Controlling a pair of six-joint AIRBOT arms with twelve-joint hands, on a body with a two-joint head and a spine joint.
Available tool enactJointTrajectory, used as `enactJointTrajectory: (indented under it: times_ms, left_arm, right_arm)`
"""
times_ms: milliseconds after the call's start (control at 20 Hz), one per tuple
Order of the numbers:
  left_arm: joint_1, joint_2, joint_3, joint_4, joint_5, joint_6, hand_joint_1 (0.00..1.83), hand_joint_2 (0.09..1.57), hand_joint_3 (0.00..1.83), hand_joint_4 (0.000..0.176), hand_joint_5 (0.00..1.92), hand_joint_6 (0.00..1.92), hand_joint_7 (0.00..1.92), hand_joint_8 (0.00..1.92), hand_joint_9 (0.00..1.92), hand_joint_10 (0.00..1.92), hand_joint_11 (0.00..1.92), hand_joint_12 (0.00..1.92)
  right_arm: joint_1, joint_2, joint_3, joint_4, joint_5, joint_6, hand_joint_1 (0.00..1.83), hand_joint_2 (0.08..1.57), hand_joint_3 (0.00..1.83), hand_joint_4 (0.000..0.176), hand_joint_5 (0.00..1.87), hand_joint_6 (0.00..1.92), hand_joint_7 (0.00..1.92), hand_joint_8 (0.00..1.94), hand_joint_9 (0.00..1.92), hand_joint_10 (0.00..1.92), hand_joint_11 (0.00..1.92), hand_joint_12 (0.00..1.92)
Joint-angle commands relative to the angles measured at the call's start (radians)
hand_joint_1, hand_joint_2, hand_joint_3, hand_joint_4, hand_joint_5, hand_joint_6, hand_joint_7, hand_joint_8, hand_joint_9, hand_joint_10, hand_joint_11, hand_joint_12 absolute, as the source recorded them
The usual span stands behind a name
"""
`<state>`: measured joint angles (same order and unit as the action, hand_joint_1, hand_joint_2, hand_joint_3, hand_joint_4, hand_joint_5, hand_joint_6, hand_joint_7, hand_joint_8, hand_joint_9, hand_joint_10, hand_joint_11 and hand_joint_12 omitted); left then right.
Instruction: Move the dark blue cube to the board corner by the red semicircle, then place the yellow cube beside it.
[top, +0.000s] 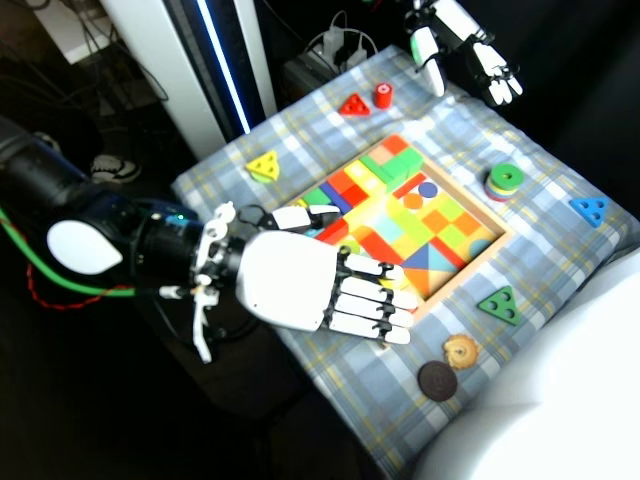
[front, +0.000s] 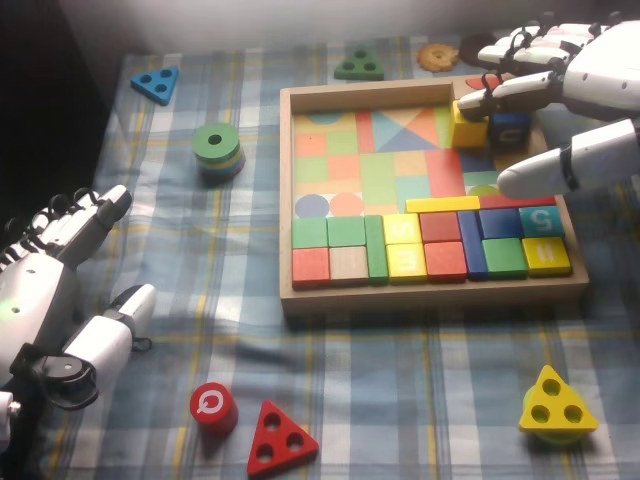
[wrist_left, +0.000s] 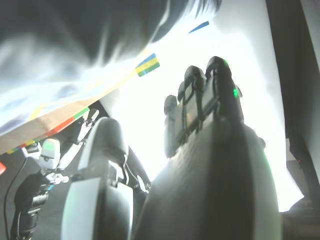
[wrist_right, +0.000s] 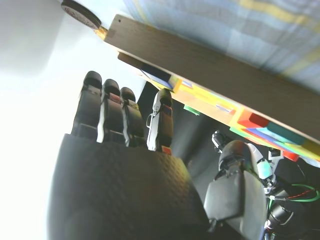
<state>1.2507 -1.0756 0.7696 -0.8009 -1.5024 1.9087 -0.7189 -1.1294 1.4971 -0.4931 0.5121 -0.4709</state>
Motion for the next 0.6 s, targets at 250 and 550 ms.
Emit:
enactJointTrajectory:
  times_ms: [250, 550]
  left_arm:
    - [-0.005, 0.001, 0.000, 0.050, -0.110, -0.005, 0.66, 1.41, 0.01, 0.045, 0.21, 0.00, 0.16, 0.00, 0.15, 0.01, 0.00, 0.00]
    - [-0.005, 0.002, -0.001, 0.050, -0.109, -0.005, 0.69, 1.40, 0.00, 0.031, 0.25, 0.01, 0.17, 0.00, 0.17, 0.01, 0.00, 0.00]
  right_arm:
    - [0.043, 0.013, -0.051, 0.022, 0.054, -0.057, 0.00, 0.93, 0.00, 0.175, 0.34, 0.01, 0.00, 0.00, 0.00, 0.00, 0.00, 0.00]
    - [0.043, 0.024, -0.057, 0.022, 0.051, -0.059, 0.00, 0.91, 0.00, 0.174, 0.32, 0.00, 0.00, 0.00, 0.00, 0.00, 0.00, 0.00]
